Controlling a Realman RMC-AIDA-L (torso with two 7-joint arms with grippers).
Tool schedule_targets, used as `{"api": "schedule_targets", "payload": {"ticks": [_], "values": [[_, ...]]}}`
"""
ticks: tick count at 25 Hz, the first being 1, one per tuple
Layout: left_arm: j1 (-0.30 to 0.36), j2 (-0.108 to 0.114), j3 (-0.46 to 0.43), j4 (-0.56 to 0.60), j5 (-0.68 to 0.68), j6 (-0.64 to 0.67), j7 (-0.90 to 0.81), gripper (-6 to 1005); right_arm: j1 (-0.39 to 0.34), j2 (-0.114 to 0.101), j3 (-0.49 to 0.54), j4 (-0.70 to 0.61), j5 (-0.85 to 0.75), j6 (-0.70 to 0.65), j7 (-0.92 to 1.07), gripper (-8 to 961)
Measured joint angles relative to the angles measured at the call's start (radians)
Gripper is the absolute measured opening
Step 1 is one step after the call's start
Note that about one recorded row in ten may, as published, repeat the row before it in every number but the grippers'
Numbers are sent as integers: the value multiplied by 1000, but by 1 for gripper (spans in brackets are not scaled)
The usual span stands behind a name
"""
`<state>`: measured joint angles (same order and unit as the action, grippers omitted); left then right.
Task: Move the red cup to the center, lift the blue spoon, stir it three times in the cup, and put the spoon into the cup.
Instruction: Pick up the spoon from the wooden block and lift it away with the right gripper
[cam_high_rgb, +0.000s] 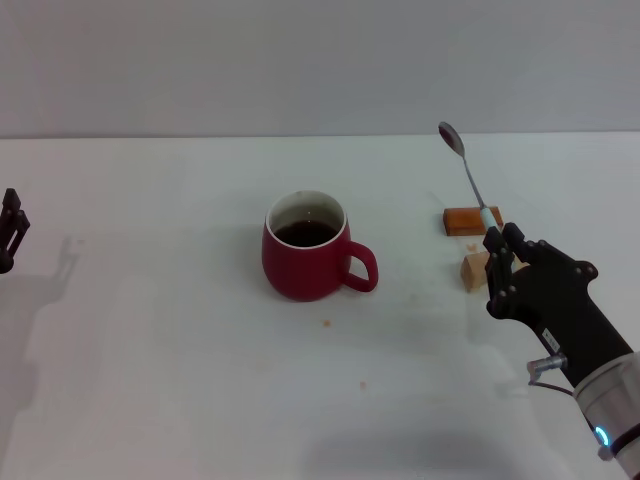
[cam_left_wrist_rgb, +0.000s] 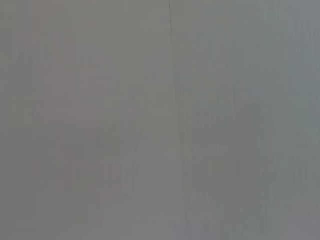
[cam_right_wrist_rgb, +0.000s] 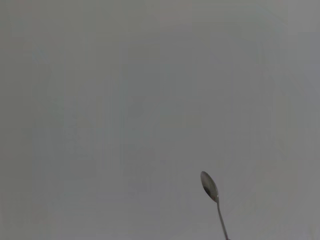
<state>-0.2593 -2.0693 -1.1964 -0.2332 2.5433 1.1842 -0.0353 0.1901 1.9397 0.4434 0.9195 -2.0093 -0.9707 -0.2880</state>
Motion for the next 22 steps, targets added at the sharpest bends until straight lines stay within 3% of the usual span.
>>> {"api": "schedule_targets", "payload": {"ticks": [11, 22], "values": [[-3, 2, 0, 1, -2, -6, 0, 842, -26, -43, 65, 169, -2, 122, -111, 124], [-3, 2, 0, 6, -2, -6, 0, 842, -78, -45, 148, 310, -4, 241, -279, 125]]}}
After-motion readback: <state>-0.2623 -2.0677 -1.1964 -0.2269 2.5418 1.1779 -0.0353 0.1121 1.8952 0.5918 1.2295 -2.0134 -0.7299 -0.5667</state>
